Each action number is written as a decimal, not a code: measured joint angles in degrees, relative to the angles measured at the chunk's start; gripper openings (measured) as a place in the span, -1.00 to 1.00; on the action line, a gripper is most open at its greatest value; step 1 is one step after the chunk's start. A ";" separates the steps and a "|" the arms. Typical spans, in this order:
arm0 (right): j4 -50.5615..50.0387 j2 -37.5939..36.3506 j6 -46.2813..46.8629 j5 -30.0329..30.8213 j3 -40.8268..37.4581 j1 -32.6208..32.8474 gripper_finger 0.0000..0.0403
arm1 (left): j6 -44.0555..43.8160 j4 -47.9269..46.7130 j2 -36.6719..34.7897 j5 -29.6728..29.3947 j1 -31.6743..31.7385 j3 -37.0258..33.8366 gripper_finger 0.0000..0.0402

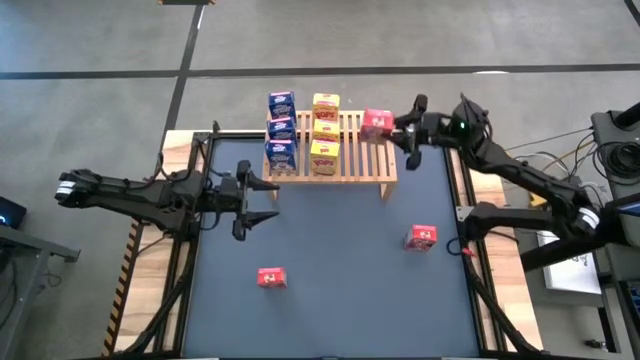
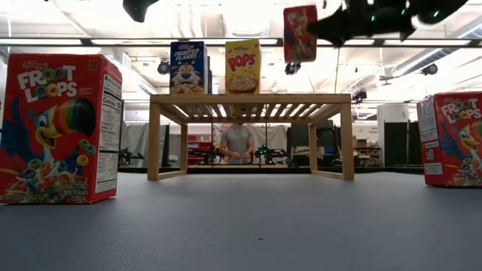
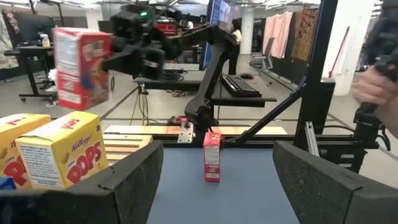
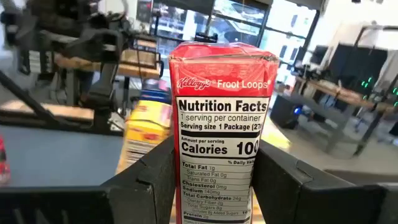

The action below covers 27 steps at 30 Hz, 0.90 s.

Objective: Stack cereal on shelf
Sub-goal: Put the top red cereal box on the shelf

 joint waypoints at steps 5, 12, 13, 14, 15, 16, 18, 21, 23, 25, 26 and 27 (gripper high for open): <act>12.87 8.13 9.15 -15.40 0.07 -9.58 -0.19 | 0.24 -0.01 0.02 0.00 0.00 -0.12 0.43; 22.98 20.67 12.53 -18.82 0.09 -14.62 -0.23 | -0.07 -0.25 0.04 0.01 0.00 -0.14 0.43; 23.44 22.00 12.49 -19.02 0.09 -15.04 -0.23 | -0.14 -0.37 0.04 0.02 0.00 -0.14 0.43; 23.61 23.27 12.39 -19.29 0.13 -15.43 -0.23 | -0.23 -0.46 0.04 0.02 0.00 -0.14 0.43; 23.62 24.36 12.24 -19.80 0.39 -15.74 -0.23 | -0.41 -0.51 0.04 0.02 0.00 -0.14 0.43; 23.72 25.37 11.98 -20.43 0.76 -16.00 -0.23 | -0.63 -0.60 0.04 0.02 0.00 -0.14 0.43; 23.78 26.98 11.72 -21.76 1.60 -16.24 -0.23 | -1.24 -0.73 0.04 0.02 0.00 -0.14 0.43; 23.83 28.79 11.08 -23.59 3.23 -16.42 -0.23 | -1.49 -1.08 0.04 0.02 0.00 -0.17 0.43; 23.82 29.78 10.56 -23.81 4.25 -16.42 -0.23 | -1.51 -1.08 0.04 0.02 0.00 -0.43 0.43; 23.74 30.63 9.76 -23.90 5.05 -16.51 -0.23 | -1.51 -1.04 0.04 0.02 0.00 -0.78 0.43; 23.47 31.14 9.43 -24.00 5.57 -16.57 -0.23 | -1.51 -1.07 0.04 0.02 0.00 -0.97 0.43; 23.22 31.65 9.21 -24.14 6.09 -16.73 -0.23 | -1.51 -1.06 0.04 0.02 0.00 -1.13 0.43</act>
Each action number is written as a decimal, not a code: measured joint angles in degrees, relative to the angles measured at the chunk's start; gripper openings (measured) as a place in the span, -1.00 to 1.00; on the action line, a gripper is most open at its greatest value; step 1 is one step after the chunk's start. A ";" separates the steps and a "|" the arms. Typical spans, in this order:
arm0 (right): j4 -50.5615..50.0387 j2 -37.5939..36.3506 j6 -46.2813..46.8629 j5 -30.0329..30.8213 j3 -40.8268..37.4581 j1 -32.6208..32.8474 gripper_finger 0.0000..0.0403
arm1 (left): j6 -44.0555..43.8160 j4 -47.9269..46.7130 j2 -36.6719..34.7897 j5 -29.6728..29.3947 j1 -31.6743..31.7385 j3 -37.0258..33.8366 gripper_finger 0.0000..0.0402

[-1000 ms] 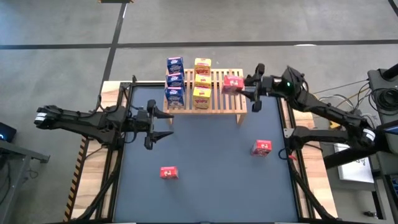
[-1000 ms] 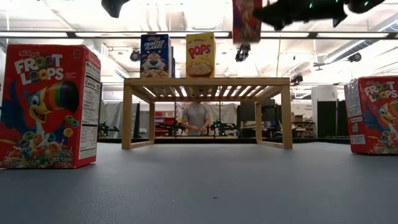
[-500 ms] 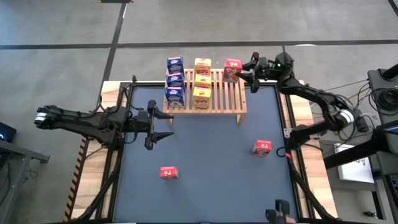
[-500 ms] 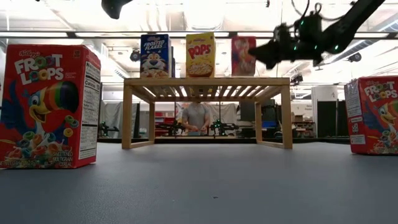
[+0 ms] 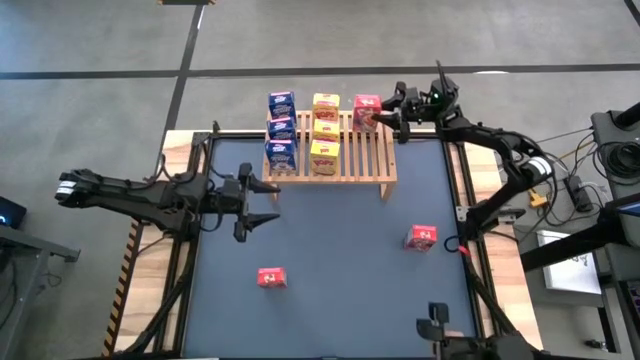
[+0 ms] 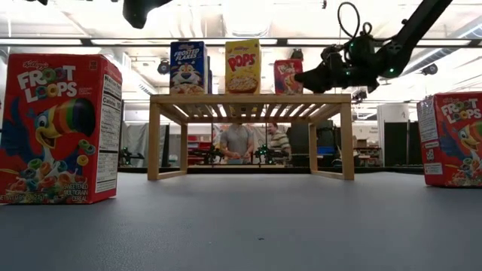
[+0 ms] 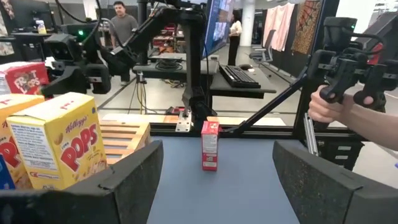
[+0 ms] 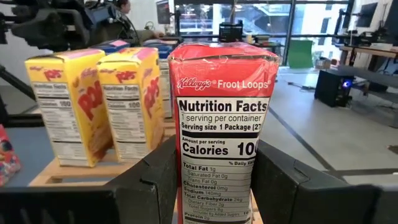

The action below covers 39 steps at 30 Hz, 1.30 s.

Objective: Stack cereal on shelf
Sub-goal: Put the top red cereal box on the shelf

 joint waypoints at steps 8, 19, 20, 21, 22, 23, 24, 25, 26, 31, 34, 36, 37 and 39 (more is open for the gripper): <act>-0.73 3.12 0.34 -2.54 1.65 -1.80 -0.23 | -0.45 0.04 0.00 0.00 0.00 -0.59 0.43; -2.58 3.43 0.28 -2.41 1.57 -2.31 -0.09 | -0.14 0.07 0.00 0.00 0.00 -0.59 0.43; -2.68 3.27 0.31 -2.19 1.55 -2.29 -0.05 | -0.12 0.09 0.00 0.00 0.00 -0.59 0.43; -2.76 3.10 0.31 -2.07 1.54 -2.29 -0.02 | -0.11 0.09 0.00 0.00 0.00 -0.59 0.43; -2.83 2.90 0.34 -2.06 1.53 -2.29 0.02 | -0.12 0.11 0.00 0.00 0.00 -0.59 0.43; -2.81 2.71 0.42 -2.05 1.52 -2.29 0.05 | -0.15 0.11 0.00 0.00 0.00 -0.59 0.43; -2.75 2.55 0.45 -2.06 1.52 -2.29 0.08 | -0.19 0.09 0.00 0.00 0.00 -0.59 0.43; -2.70 2.36 0.58 -2.05 1.52 -2.29 0.11 | -0.19 0.11 0.00 0.00 0.00 -0.59 0.43; -2.71 2.16 1.02 -2.06 1.52 -2.29 0.14 | -0.19 0.11 0.00 0.00 0.00 -0.59 0.43; -4.90 0.15 0.91 -2.04 1.50 -2.29 0.23 | -0.41 0.11 0.00 0.00 0.00 -0.59 0.43; -8.71 -2.31 -1.15 -1.88 1.50 -2.29 0.26 | -0.96 0.11 0.00 0.00 0.00 -0.59 0.43; -12.06 -4.41 -3.02 -1.44 1.50 -2.29 0.27 | -1.21 0.11 0.00 0.00 0.00 -0.59 0.43; -14.24 -5.70 -3.88 -0.58 1.49 -2.29 0.27 | -1.28 0.09 0.00 0.00 0.00 -0.59 0.43; -19.17 -8.47 -6.20 1.02 1.49 -2.29 0.26 | -1.41 0.03 0.00 -0.05 0.00 -0.59 0.43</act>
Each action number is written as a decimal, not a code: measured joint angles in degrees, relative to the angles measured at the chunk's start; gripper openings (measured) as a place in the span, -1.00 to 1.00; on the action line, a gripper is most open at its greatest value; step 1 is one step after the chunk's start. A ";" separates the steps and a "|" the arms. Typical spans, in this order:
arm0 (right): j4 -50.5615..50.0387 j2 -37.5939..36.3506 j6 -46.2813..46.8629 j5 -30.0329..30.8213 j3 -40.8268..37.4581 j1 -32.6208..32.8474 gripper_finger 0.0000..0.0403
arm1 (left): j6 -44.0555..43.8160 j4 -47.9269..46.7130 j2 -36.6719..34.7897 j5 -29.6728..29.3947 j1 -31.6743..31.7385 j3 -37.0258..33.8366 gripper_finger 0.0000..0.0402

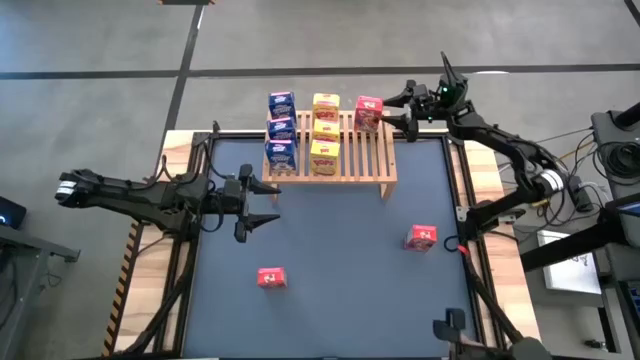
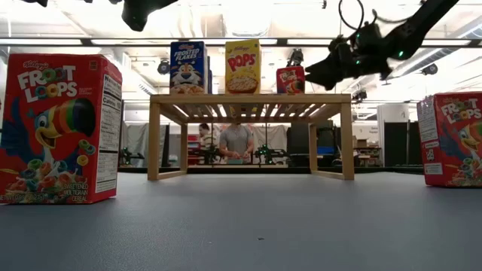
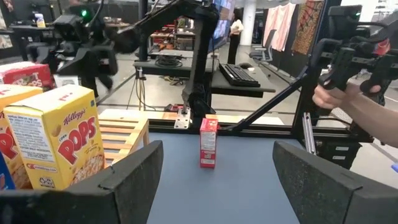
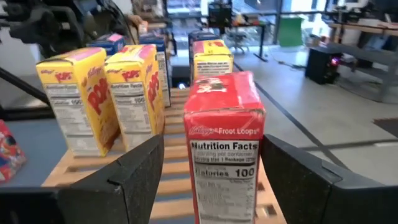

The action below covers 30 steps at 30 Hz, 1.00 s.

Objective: Stack cereal on shelf
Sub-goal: Put the top red cereal box on the shelf

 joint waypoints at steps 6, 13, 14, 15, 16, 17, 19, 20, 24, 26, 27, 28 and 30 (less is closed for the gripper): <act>-14.56 -9.85 -5.74 1.61 -0.02 0.09 0.27 | -2.09 -3.37 1.27 -0.32 0.00 0.00 0.43; -24.19 -20.23 -6.06 1.62 -0.36 1.87 0.23 | -3.13 -4.00 2.70 -0.31 0.00 -0.02 0.42; -25.51 -21.52 -6.04 1.62 -0.45 2.60 0.23 | -3.13 -3.99 2.85 -0.32 0.00 -0.02 0.41; -26.79 -22.83 -6.06 1.58 -0.59 3.41 0.22 | -3.15 -3.97 3.01 -0.30 -0.02 -0.02 0.40; -27.98 -24.14 -6.09 1.55 -0.76 4.35 0.21 | -3.33 -3.99 3.20 -0.07 -0.18 -0.02 0.40; -29.01 -25.36 -6.10 1.58 -1.00 5.39 0.20 | -3.43 -3.99 3.47 0.07 -0.41 -0.02 0.39; -30.85 -27.76 -5.88 1.62 -1.72 7.72 0.19 | -3.95 -4.01 3.93 0.59 -1.13 -0.02 0.37; -31.40 -28.95 -5.49 1.84 -2.22 8.95 0.19 | -4.46 -4.06 4.14 1.00 -1.57 -0.02 0.36; -34.13 -33.72 -4.86 6.83 -4.46 14.88 0.18 | -5.92 -4.54 5.10 1.17 -3.58 -0.02 0.33; -35.38 -35.77 -4.87 10.70 -5.75 18.52 0.18 | -5.96 -4.65 5.63 1.17 -4.46 -0.02 0.32; -35.57 -36.64 -4.54 12.51 -6.47 20.33 0.18 | -6.10 -4.65 6.01 1.17 -4.84 -0.02 0.32; -35.57 -37.41 -4.16 14.19 -7.18 22.17 0.18 | -6.43 -4.67 6.40 1.17 -5.13 -0.02 0.32; -35.52 -38.49 -3.03 17.58 -8.34 25.72 0.18 | -7.46 -4.76 7.24 1.17 -5.46 -0.02 0.32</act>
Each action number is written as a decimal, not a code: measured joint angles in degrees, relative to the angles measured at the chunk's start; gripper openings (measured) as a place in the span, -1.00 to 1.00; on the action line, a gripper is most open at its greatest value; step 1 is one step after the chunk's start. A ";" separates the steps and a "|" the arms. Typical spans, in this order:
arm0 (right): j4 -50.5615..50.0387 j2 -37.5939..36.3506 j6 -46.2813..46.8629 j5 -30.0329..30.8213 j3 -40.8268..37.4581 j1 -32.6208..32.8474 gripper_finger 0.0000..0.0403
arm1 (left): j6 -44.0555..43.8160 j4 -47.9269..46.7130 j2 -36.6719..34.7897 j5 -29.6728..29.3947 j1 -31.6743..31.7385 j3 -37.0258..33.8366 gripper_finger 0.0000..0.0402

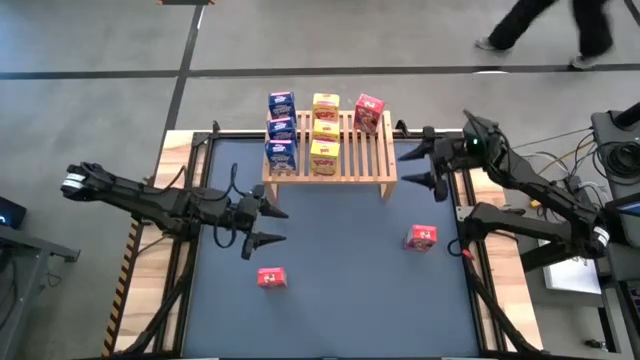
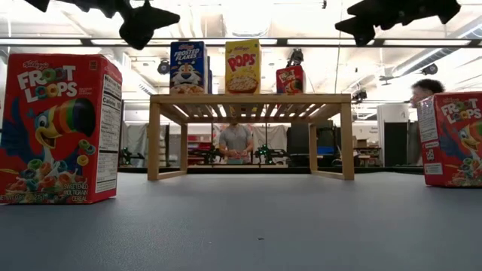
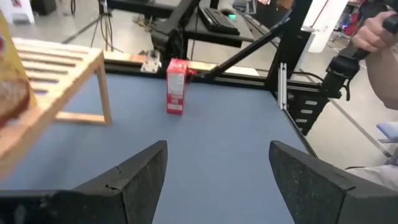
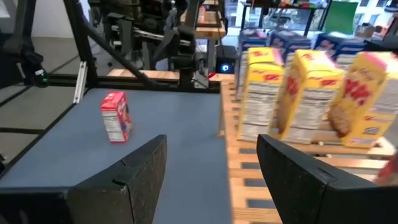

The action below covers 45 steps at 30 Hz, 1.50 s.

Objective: Stack cereal on shelf
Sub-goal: Put the top red cereal box on the shelf

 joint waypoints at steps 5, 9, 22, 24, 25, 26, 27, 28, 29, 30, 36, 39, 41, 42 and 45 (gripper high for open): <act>-0.35 -0.34 1.87 7.00 -0.81 8.28 0.18 | -3.94 -0.01 2.68 -0.01 -0.40 0.02 0.32; -0.67 -0.23 1.51 19.25 -0.82 12.87 0.18 | -4.64 0.05 5.33 -0.03 -1.45 1.13 0.32; 7.90 13.44 -0.34 45.23 -0.82 8.39 0.18 | 3.13 -4.09 12.99 -0.02 -2.28 12.04 0.32; 11.34 15.77 0.14 44.91 -0.82 5.72 0.18 | 5.03 -5.94 13.38 0.69 -2.79 13.40 0.32; 13.31 16.84 0.66 44.83 -0.82 4.47 0.18 | 5.99 -6.24 13.39 1.09 -3.13 13.72 0.32; 14.91 17.76 1.13 44.84 -0.82 3.06 0.18 | 6.77 -6.08 13.18 1.34 -3.46 13.91 0.32; 15.88 18.63 1.52 44.87 -0.82 1.68 0.18 | 7.03 -6.02 12.81 1.41 -3.72 13.90 0.32; 16.68 19.49 1.86 44.89 -0.82 0.39 0.18 | 7.08 -6.10 12.22 1.47 -3.74 13.88 0.32; 17.72 20.36 2.33 44.78 -0.82 -0.76 0.18 | 7.09 -5.88 11.57 1.44 -3.72 13.74 0.32; 18.65 21.21 2.76 43.67 -0.82 -1.80 0.18 | 7.07 -5.64 10.94 1.37 -3.70 13.46 0.32; 23.69 25.61 4.67 35.42 -0.82 -5.17 0.18 | 7.08 -5.98 9.73 1.20 -3.67 12.79 0.32; 25.04 27.27 4.88 34.88 -0.82 -5.48 0.18 | 7.12 -5.79 9.68 1.20 -3.67 12.63 0.32; 25.34 28.13 4.80 34.92 -0.82 -5.48 0.18 | 7.12 -6.09 9.68 1.20 -3.65 12.57 0.32; 25.25 28.39 4.68 35.32 -0.82 -5.48 0.18 | 7.13 -6.05 9.68 1.20 -3.65 12.57 0.32; 25.28 28.94 4.35 37.38 -0.82 -5.48 0.18 | 7.13 -6.05 9.68 1.20 -3.65 12.57 0.32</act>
